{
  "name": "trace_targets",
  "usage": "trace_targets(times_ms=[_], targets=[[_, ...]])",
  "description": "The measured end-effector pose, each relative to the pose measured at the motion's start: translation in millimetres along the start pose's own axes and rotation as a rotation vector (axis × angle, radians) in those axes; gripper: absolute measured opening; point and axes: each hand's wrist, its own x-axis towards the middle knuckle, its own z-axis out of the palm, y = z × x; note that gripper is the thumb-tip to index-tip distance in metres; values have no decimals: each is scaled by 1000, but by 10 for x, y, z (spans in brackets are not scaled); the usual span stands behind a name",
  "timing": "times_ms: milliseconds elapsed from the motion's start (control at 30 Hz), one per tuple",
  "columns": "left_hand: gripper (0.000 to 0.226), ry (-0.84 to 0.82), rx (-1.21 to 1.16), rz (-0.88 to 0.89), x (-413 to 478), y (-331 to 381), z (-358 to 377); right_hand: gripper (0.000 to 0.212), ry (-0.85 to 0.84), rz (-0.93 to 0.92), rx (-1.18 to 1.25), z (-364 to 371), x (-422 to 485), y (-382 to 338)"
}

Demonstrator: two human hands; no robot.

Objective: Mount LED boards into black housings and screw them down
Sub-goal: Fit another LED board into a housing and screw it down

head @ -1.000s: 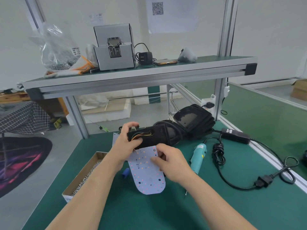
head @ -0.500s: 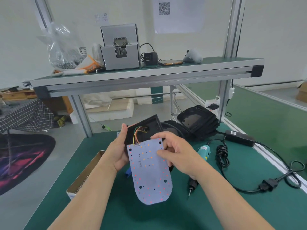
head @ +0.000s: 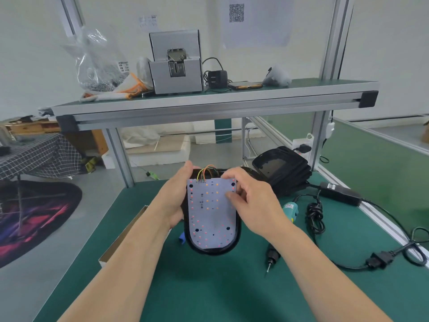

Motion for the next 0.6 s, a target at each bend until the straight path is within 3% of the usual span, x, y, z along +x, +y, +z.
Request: trace_targets(times_ms=[167,367,467,600], targets=[[52,68,-149,-34,-14,-88,61,28,203,-60,-159,87,-63,-46],[73,17,2,-5,-107,-44,164,51,197,166,232,110,-11,-11],[71,-60,9,58,-186,-25,148,47,182,232,299,93,3,42],[53,-23,-3,107,-202,-12,129,33,61,354,950,4,36,113]])
